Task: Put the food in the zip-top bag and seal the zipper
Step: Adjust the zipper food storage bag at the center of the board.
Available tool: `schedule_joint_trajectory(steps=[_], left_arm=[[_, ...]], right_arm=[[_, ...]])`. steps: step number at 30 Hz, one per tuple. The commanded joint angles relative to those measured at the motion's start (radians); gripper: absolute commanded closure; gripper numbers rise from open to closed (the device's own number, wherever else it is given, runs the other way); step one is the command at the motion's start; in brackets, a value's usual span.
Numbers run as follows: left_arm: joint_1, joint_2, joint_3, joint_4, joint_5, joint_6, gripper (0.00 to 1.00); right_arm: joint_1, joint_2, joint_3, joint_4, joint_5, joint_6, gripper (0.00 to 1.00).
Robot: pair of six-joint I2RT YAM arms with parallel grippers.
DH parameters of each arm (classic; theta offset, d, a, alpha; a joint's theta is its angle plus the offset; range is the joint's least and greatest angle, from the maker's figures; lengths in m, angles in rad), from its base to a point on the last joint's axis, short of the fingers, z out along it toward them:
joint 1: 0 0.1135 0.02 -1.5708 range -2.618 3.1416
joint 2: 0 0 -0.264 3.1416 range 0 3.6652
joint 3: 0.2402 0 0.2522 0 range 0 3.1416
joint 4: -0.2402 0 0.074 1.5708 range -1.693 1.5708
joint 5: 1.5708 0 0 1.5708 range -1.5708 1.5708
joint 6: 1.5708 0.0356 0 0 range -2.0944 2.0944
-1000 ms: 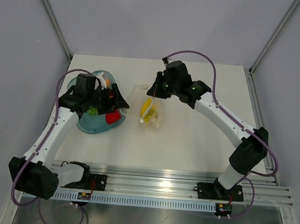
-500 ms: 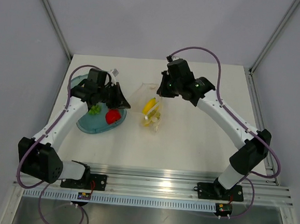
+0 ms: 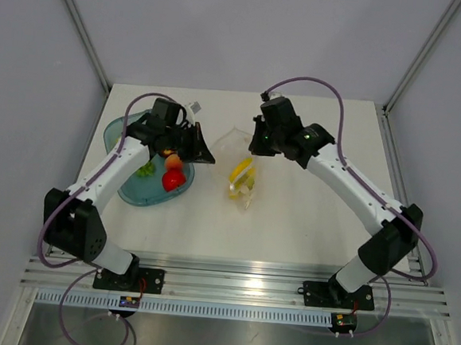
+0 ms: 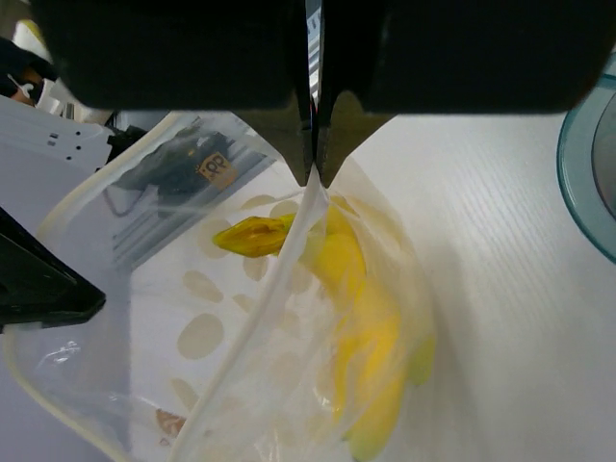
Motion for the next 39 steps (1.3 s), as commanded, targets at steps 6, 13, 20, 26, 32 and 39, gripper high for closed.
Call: schedule_joint_trajectory(steps=[6, 13, 20, 26, 32, 39], left_arm=[[-0.012, 0.000, 0.023, -0.019, 0.012, 0.039, 1.00], [-0.011, -0.100, 0.068, -0.056, -0.027, 0.061, 1.00], [-0.011, -0.052, 0.000, -0.068, -0.053, 0.097, 0.99], [-0.011, -0.047, 0.068, -0.131, -0.090, 0.125, 0.42], [-0.008, -0.080, 0.190, -0.238, -0.200, 0.162, 0.03], [0.098, -0.142, 0.166, -0.264, -0.288, 0.162, 0.03]], right_arm=[[-0.004, 0.073, 0.048, 0.022, -0.022, 0.005, 1.00], [-0.004, -0.013, 0.062, 0.016, -0.002, 0.011, 1.00], [-0.004, -0.025, 0.001, 0.064, -0.041, 0.040, 1.00], [-0.003, -0.019, 0.005, 0.073, -0.057, 0.035, 1.00], [-0.003, -0.013, -0.005, 0.081, -0.060, 0.034, 1.00], [-0.003, -0.016, -0.019, 0.088, -0.071, 0.043, 1.00]])
